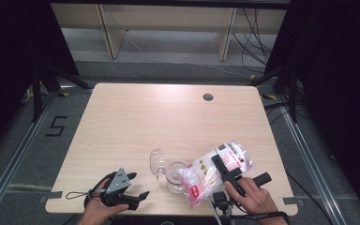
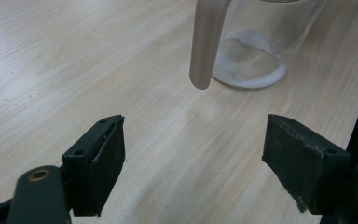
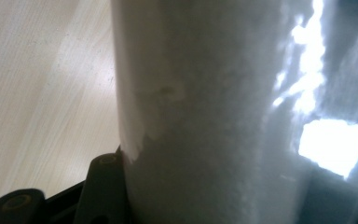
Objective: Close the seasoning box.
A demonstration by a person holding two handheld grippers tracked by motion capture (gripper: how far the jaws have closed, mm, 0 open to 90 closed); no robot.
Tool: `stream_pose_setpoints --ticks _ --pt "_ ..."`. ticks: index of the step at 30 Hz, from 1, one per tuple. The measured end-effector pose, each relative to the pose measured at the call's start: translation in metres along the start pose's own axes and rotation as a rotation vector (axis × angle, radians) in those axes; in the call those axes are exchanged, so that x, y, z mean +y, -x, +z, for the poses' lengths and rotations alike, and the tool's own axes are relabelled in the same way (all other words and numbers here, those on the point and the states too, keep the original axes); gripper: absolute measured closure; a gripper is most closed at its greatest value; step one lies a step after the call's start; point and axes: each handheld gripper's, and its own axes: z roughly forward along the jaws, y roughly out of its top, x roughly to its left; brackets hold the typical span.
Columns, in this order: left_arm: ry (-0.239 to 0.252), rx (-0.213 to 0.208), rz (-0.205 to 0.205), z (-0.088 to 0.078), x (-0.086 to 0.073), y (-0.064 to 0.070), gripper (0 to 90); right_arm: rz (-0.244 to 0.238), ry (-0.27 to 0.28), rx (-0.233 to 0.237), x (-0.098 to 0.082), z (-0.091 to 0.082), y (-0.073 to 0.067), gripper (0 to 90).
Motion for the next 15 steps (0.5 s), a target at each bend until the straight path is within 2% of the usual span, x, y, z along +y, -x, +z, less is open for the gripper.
stream_pose_setpoints --ticks 4,5,9,10,15 --pt "0.001 0.001 -0.029 0.0002 -0.0004 0.0014 20.5 -0.016 0.009 -0.009 0.0002 -0.0004 0.0022 51.5" --pt "-0.002 0.003 -0.021 0.0001 -0.0003 0.0009 20.6 -0.002 0.006 -0.010 0.0000 -0.0006 0.0015 51.5" --pt "-0.002 0.006 -0.014 -0.0001 -0.0001 0.0009 20.5 -0.013 0.006 -0.010 -0.0002 -0.0007 0.0028 51.6" --pt "-0.001 0.006 -0.014 -0.0001 -0.0002 0.0010 20.5 0.007 -0.004 -0.007 -0.0004 -0.0013 0.0012 51.7" --pt "-0.001 0.006 -0.013 0.0002 -0.0003 0.0010 20.5 0.004 -0.003 -0.008 -0.0004 -0.0014 0.0016 51.9"
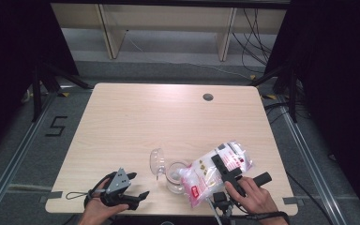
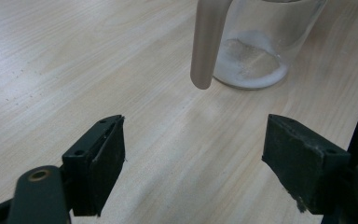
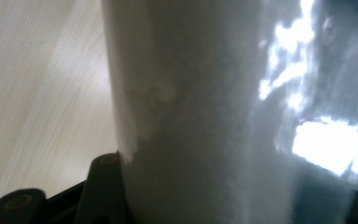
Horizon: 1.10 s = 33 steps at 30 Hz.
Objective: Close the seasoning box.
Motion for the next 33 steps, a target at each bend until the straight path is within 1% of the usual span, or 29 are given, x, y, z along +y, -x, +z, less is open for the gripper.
stream_pose_setpoints --ticks 1,3,5,9,12,13,15,18,19,20,21,23,25,27,29,31,32,33 --pt "0.002 0.002 -0.015 0.0006 -0.0006 0.0010 20.5 -0.031 0.017 -0.017 0.0002 0.0009 0.0026 52.0" --pt "0.002 0.003 -0.015 0.0007 -0.0007 0.0011 20.6 -0.022 0.013 -0.012 0.0001 0.0005 0.0022 52.0" --pt "0.003 0.003 -0.014 0.0006 -0.0006 0.0010 20.6 -0.023 0.015 -0.012 0.0001 0.0006 0.0024 52.1" --pt "0.003 0.004 0.010 0.0002 -0.0001 -0.0005 20.5 -0.020 0.018 -0.006 0.0002 0.0012 0.0016 52.2" --pt "0.003 0.007 0.000 0.0002 -0.0003 0.0003 20.5 -0.020 0.019 -0.007 0.0001 0.0014 0.0017 52.3" --pt "0.004 0.005 0.006 0.0002 -0.0001 -0.0001 20.5 -0.021 0.018 -0.008 0.0000 0.0014 0.0017 52.3" --pt "0.003 0.007 0.002 0.0002 -0.0002 0.0001 20.5 -0.013 0.014 -0.010 -0.0001 0.0011 0.0016 52.4" --pt "0.004 0.004 0.008 0.0003 -0.0001 -0.0002 20.5 -0.015 0.015 -0.006 -0.0003 0.0013 0.0017 52.4" --pt "0.003 0.007 0.002 0.0001 -0.0002 0.0002 20.5 0.018 0.000 0.000 -0.0006 0.0004 -0.0010 52.4" --pt "0.001 0.002 0.006 -0.0001 0.0000 -0.0003 20.6 0.014 0.001 0.002 -0.0010 0.0005 -0.0014 52.5" --pt "-0.003 -0.003 -0.012 -0.0002 -0.0002 0.0002 20.6 0.009 0.001 0.001 -0.0010 0.0005 -0.0010 52.5" --pt "-0.002 -0.002 -0.012 -0.0002 -0.0002 0.0002 20.6 0.011 0.001 -0.003 -0.0008 0.0004 -0.0002 52.5" --pt "0.003 0.004 -0.012 0.0001 -0.0004 0.0007 20.6 0.001 0.005 -0.012 -0.0007 0.0003 0.0014 52.6" --pt "-0.003 0.007 -0.004 -0.0004 0.0000 0.0004 20.6 -0.008 0.013 -0.012 -0.0006 0.0008 0.0020 52.6" --pt "-0.003 0.006 -0.007 -0.0004 0.0000 0.0006 20.6 0.000 0.019 -0.006 -0.0004 0.0009 0.0015 52.7" --pt "-0.003 0.007 -0.005 -0.0005 0.0000 0.0004 20.6 -0.017 0.019 -0.008 -0.0002 0.0003 0.0029 52.7" --pt "-0.004 0.005 -0.009 -0.0004 -0.0001 0.0006 20.6 -0.014 0.027 -0.014 0.0000 0.0006 0.0031 52.7" --pt "-0.003 0.007 -0.006 -0.0004 -0.0001 0.0005 20.6 -0.017 0.023 -0.013 -0.0002 0.0001 0.0035 52.7"
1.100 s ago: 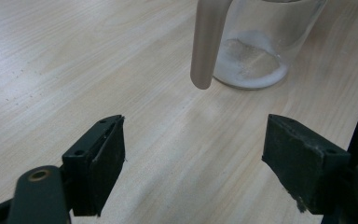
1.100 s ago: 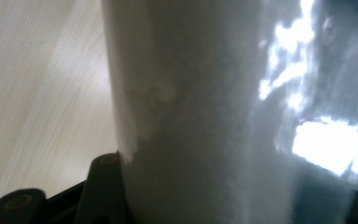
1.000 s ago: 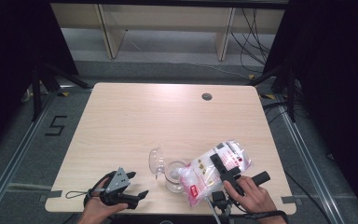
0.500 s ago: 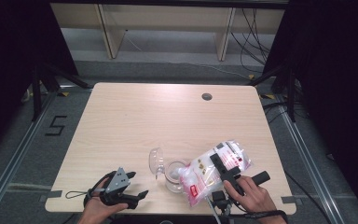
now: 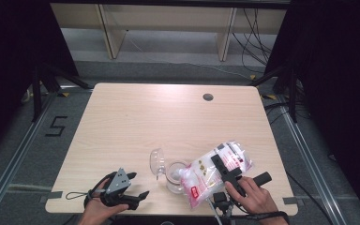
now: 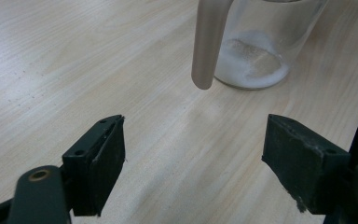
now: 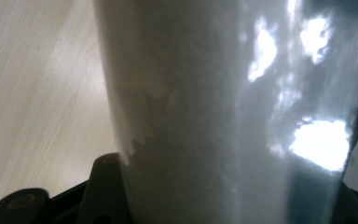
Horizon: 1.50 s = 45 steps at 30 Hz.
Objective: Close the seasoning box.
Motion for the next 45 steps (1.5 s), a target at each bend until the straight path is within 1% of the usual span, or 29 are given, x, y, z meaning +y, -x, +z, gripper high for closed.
stream_pose_setpoints --ticks 4,5,6,7,8,9,11,12,13,14,16,17,18,19,20,21,22,23,24,25,26,27,29,31,33,34,38,41,45 --pt "0.000 0.001 0.003 -0.0001 0.0001 -0.0001 20.7 0.027 -0.009 0.005 -0.0004 -0.0010 -0.0025 52.8" --pt "0.000 0.000 0.003 -0.0001 0.0001 0.0000 20.7 -0.002 0.003 -0.001 -0.0003 -0.0007 -0.0002 52.8" --pt "0.000 -0.001 0.002 -0.0002 0.0001 -0.0001 20.7 0.063 -0.038 0.030 -0.0005 -0.0026 -0.0050 52.9" --pt "-0.018 -0.004 0.014 -0.0009 0.0006 -0.0013 20.8 -0.007 0.003 0.002 -0.0005 -0.0008 0.0007 52.9" --pt "0.002 -0.013 -0.005 -0.0001 0.0004 0.0004 20.7 0.058 -0.039 0.031 -0.0008 -0.0034 -0.0042 52.9" --pt "0.007 -0.012 -0.008 0.0003 0.0003 0.0007 20.8 -0.008 0.002 0.002 -0.0008 -0.0011 0.0011 52.9" --pt "0.011 -0.009 -0.011 0.0006 0.0001 0.0011 20.8 -0.017 0.005 0.001 -0.0009 -0.0010 0.0018 52.9" --pt "0.013 -0.004 -0.008 0.0006 0.0001 0.0010 20.8 -0.013 0.003 0.003 -0.0010 -0.0012 0.0018 52.9" --pt "-0.009 0.004 0.011 -0.0004 0.0002 -0.0008 20.8 -0.014 0.004 0.001 -0.0011 -0.0011 0.0022 52.9" --pt "0.000 0.000 0.003 -0.0001 0.0001 0.0000 20.7 0.019 -0.011 0.009 -0.0015 -0.0019 -0.0001 53.0" --pt "-0.010 0.004 0.015 -0.0007 0.0003 -0.0009 20.8 0.029 -0.016 0.013 -0.0016 -0.0027 -0.0006 53.0" --pt "-0.010 0.004 0.015 -0.0007 0.0003 -0.0009 20.8 0.029 -0.016 0.013 -0.0016 -0.0027 -0.0006 53.0" --pt "0.003 -0.014 -0.011 0.0001 0.0004 0.0007 20.8 0.035 -0.018 0.012 -0.0016 -0.0031 -0.0008 53.0" --pt "0.006 -0.011 0.001 0.0001 0.0006 0.0001 20.8 0.019 -0.015 0.004 -0.0016 -0.0031 0.0008 53.0" --pt "-0.005 -0.005 0.029 -0.0006 0.0010 -0.0018 20.8 0.021 -0.016 0.004 -0.0016 -0.0031 0.0010 53.1" --pt "-0.018 -0.004 0.035 -0.0013 0.0011 -0.0024 20.8 0.014 -0.014 0.000 -0.0019 -0.0030 0.0018 53.1" --pt "-0.018 -0.002 0.014 -0.0009 0.0006 -0.0014 20.8 0.010 -0.013 -0.001 -0.0021 -0.0030 0.0022 53.1" --pt "-0.019 -0.002 0.015 -0.0010 0.0006 -0.0014 20.8 0.018 -0.016 -0.003 -0.0028 -0.0034 0.0022 53.2" --pt "-0.010 0.001 0.009 -0.0005 0.0003 -0.0008 20.8 0.000 -0.005 -0.008 -0.0031 -0.0026 0.0038 53.3" --pt "-0.010 0.001 0.009 -0.0005 0.0003 -0.0008 20.8 0.000 -0.005 -0.008 -0.0031 -0.0026 0.0038 53.3" --pt "0.013 -0.007 -0.017 0.0008 0.0000 0.0015 20.8 0.006 -0.011 -0.007 -0.0038 -0.0030 0.0034 53.4" --pt "0.013 -0.007 -0.017 0.0008 0.0000 0.0015 20.8 0.006 -0.011 -0.007 -0.0038 -0.0030 0.0034 53.4" --pt "-0.010 0.005 0.016 -0.0007 0.0003 -0.0010 20.8 0.004 -0.013 -0.006 -0.0045 -0.0030 0.0036 53.6" --pt "-0.010 0.004 0.009 -0.0004 0.0002 -0.0007 20.8 0.006 -0.014 -0.006 -0.0046 -0.0031 0.0035 53.7" --pt "-0.010 0.005 0.017 -0.0006 0.0004 -0.0010 20.8 0.008 -0.014 -0.008 -0.0046 -0.0032 0.0029 53.9" --pt "0.012 -0.007 0.012 0.0004 0.0006 -0.0002 20.8 0.007 -0.013 -0.006 -0.0045 -0.0032 0.0030 54.0" --pt "0.008 -0.010 0.012 0.0000 0.0007 -0.0004 20.8 0.024 -0.016 -0.001 -0.0034 -0.0035 0.0022 54.3" --pt "0.009 -0.010 0.012 0.0001 0.0007 -0.0003 20.8 0.005 -0.002 -0.012 -0.0030 -0.0027 0.0036 54.5" --pt "0.008 -0.011 0.013 0.0001 0.0008 -0.0005 20.7 0.020 -0.006 -0.002 -0.0029 -0.0029 0.0024 54.6"
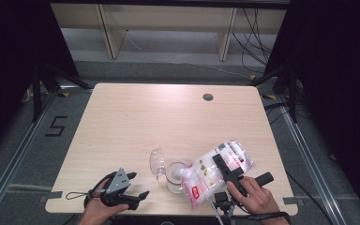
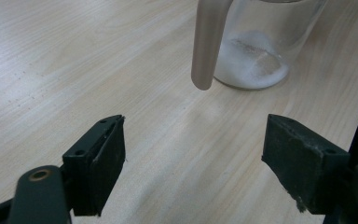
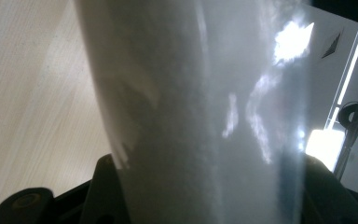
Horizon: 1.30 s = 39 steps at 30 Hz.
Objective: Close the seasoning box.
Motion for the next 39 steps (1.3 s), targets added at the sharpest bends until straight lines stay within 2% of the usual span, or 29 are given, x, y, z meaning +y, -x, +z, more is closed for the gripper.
stream_pose_setpoints --ticks 1,2,3,5,8,10,16,22,23,25,28,29,32,33,39 --pt "-0.011 0.003 0.007 -0.0010 0.0001 -0.0008 20.8 0.017 -0.009 0.007 0.0000 -0.0008 -0.0014 54.6" --pt "-0.011 0.003 0.007 -0.0010 0.0001 -0.0008 20.7 0.017 -0.009 0.007 0.0000 -0.0008 -0.0014 54.6" --pt "-0.002 0.003 -0.015 -0.0003 -0.0006 0.0003 20.8 0.016 -0.006 0.009 -0.0001 -0.0005 -0.0017 54.7" --pt "-0.003 0.008 -0.017 -0.0006 -0.0005 0.0006 20.7 0.002 -0.002 0.003 0.0001 -0.0004 -0.0006 54.8" --pt "0.001 0.007 -0.016 -0.0003 -0.0006 0.0004 20.7 0.015 -0.005 0.006 0.0000 -0.0004 -0.0015 54.9" --pt "0.003 0.005 -0.017 -0.0003 -0.0006 0.0004 20.7 -0.012 0.006 0.000 0.0005 -0.0003 0.0007 54.9" --pt "-0.002 0.012 -0.016 -0.0011 -0.0004 0.0001 20.7 -0.023 0.014 -0.001 0.0010 0.0003 0.0013 55.0" --pt "0.004 0.004 -0.019 -0.0003 -0.0006 0.0002 20.8 -0.005 0.000 0.003 0.0014 -0.0013 0.0011 55.1" --pt "0.005 0.004 -0.018 -0.0003 -0.0006 0.0001 20.8 0.019 0.001 0.000 0.0012 -0.0011 -0.0011 55.1" --pt "-0.003 0.015 -0.015 -0.0016 -0.0001 0.0001 20.8 0.008 0.004 0.000 0.0013 -0.0011 -0.0002 55.2" --pt "-0.011 0.013 -0.009 -0.0022 -0.0002 -0.0011 20.7 0.018 0.002 0.005 0.0013 -0.0010 -0.0014 55.2" --pt "-0.007 0.009 -0.014 -0.0020 -0.0002 -0.0006 20.7 0.002 0.005 -0.002 0.0015 -0.0011 0.0001 55.3" --pt "-0.008 0.008 -0.010 -0.0021 -0.0001 -0.0007 20.7 0.001 0.005 -0.005 0.0015 -0.0015 0.0003 55.3" --pt "-0.010 0.010 -0.009 -0.0021 -0.0002 -0.0008 20.7 -0.029 0.020 -0.015 0.0016 -0.0006 0.0029 55.3" --pt "-0.004 0.016 -0.013 -0.0017 -0.0001 0.0000 20.8 -0.026 0.021 -0.012 0.0014 -0.0007 0.0028 55.4"
